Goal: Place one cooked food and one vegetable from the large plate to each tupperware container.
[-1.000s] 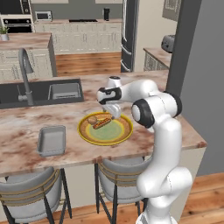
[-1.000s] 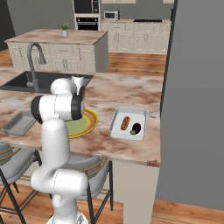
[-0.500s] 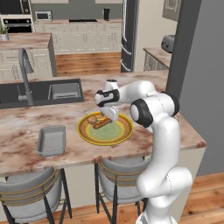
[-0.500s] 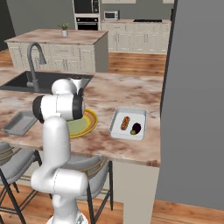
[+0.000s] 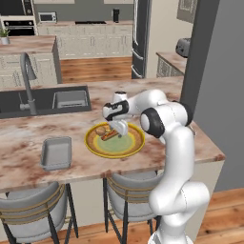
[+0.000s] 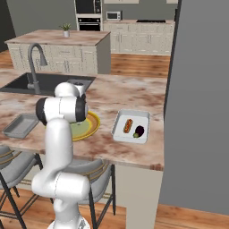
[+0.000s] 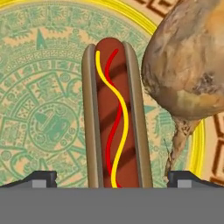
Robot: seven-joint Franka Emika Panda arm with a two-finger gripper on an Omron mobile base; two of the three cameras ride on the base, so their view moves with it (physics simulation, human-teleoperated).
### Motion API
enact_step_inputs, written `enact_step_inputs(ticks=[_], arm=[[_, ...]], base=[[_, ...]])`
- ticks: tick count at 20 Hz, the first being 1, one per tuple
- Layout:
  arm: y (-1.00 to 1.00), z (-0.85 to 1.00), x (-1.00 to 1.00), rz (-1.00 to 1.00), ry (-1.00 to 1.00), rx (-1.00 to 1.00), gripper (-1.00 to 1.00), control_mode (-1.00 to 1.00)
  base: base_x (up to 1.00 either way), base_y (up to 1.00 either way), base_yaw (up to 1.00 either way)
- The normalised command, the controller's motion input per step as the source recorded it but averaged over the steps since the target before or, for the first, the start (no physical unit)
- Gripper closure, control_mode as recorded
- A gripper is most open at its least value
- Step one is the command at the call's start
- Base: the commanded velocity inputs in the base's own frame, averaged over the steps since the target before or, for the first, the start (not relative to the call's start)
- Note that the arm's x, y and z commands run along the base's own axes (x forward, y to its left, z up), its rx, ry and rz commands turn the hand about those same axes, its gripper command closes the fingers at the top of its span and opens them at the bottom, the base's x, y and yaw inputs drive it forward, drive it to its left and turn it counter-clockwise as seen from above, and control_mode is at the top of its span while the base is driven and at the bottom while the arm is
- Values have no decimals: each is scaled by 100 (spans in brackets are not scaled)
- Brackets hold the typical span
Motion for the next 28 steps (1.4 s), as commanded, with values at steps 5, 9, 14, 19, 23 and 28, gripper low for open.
enact_step_inputs(ticks=[5, 9, 14, 19, 23, 28], arm=[[4, -16, 0, 0, 0, 0, -100, -100], [12, -8, 0, 0, 0, 0, -100, -100], [14, -2, 0, 1, 0, 0, 100, -100], [0, 0, 0, 0, 0, 0, 100, -100], [9, 59, -35, -24, -4, -13, 100, -100], [8, 92, -63, -63, -15, 1, 100, -100]], base=[[0, 0, 0], [0, 0, 0], [0, 0, 0], [0, 0, 0], [0, 0, 0], [0, 0, 0]])
